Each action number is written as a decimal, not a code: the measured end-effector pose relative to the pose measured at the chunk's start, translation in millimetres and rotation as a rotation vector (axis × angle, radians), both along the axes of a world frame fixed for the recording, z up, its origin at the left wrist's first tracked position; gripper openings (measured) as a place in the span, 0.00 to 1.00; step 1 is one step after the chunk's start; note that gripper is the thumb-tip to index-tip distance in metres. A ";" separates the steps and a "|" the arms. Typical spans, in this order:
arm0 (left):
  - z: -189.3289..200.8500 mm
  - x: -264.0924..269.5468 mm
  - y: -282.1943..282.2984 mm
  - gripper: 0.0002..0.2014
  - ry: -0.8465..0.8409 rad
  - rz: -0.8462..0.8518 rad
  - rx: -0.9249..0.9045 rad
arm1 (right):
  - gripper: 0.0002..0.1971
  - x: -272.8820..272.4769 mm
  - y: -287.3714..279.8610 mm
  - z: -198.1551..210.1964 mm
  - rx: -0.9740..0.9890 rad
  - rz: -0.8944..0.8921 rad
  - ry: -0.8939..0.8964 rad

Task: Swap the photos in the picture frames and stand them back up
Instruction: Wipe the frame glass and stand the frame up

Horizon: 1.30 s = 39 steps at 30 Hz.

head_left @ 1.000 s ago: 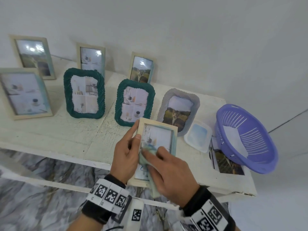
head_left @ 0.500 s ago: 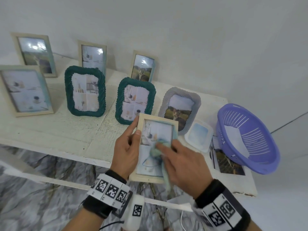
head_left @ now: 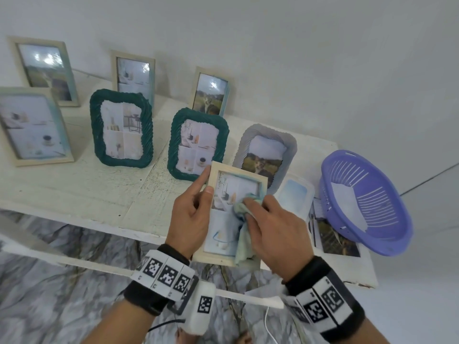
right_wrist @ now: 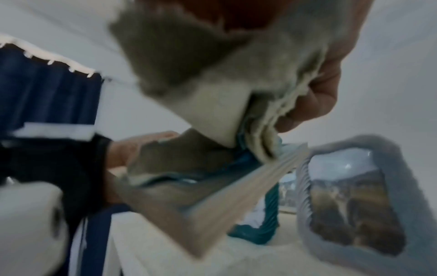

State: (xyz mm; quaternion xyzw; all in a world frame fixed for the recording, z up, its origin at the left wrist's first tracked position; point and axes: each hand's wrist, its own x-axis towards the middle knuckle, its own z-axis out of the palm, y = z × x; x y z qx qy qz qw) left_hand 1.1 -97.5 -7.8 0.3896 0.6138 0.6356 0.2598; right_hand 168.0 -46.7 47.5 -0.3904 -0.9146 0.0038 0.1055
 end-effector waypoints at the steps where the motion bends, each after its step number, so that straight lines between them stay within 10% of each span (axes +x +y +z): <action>1: 0.9 -0.4 0.5 0.20 -0.012 0.006 -0.004 | 0.19 -2.4 -3.4 -1.3 -0.029 0.035 0.019; 7: 1.4 0.4 -6.2 0.20 -0.068 0.030 -0.010 | 0.16 4.3 -17.2 5.1 -0.207 0.439 -0.041; 17: 2.1 -5.0 -12.2 0.20 -0.120 0.037 -0.030 | 0.13 6.2 -8.8 23.0 -0.060 0.520 -0.293; 33: 12.5 2.4 -1.5 0.20 -0.109 0.015 -0.001 | 0.14 -8.7 -13.2 28.6 -0.106 0.324 -0.011; 39: 4.7 1.5 -2.6 0.20 -0.114 0.029 -0.033 | 0.12 -4.1 -17.5 26.9 -0.115 0.492 -0.185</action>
